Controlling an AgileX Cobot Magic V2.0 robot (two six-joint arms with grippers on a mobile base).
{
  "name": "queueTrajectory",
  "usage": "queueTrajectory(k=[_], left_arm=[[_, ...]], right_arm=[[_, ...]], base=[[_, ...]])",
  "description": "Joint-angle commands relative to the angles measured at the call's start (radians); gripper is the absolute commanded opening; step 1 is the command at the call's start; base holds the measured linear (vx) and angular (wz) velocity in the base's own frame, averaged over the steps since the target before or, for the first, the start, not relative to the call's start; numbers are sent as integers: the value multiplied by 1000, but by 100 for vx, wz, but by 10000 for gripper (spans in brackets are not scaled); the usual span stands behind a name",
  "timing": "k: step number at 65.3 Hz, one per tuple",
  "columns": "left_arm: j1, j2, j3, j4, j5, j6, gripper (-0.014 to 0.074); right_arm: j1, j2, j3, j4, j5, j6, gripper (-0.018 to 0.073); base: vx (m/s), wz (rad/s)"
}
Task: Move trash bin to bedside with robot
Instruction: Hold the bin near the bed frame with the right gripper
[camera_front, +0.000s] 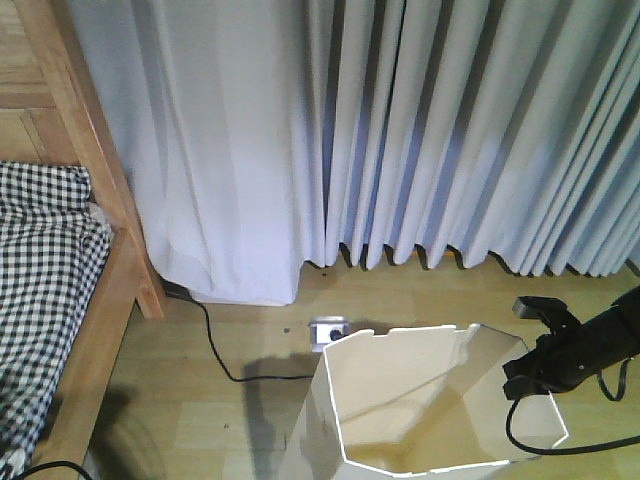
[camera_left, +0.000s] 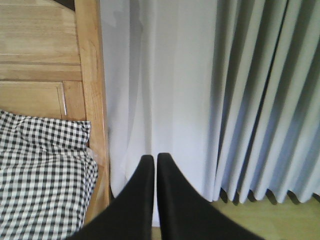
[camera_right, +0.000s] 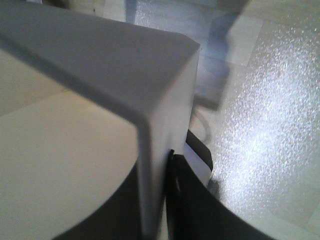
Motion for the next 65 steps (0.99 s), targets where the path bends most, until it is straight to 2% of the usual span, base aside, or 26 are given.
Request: queueTrajectory(k=[1, 29, 65], left_arm=[[0, -13, 26, 0, -81, -2, -6], [0, -13, 26, 0, -81, -2, -6], [0, -13, 26, 0, -81, -2, -6]], right_arm=[[-4, -75, -7, 53, 207, 1, -6], [-4, -75, -7, 53, 207, 1, -6], [-4, -75, -7, 53, 207, 1, -6]], base=[[21, 6], [16, 3], [2, -1]])
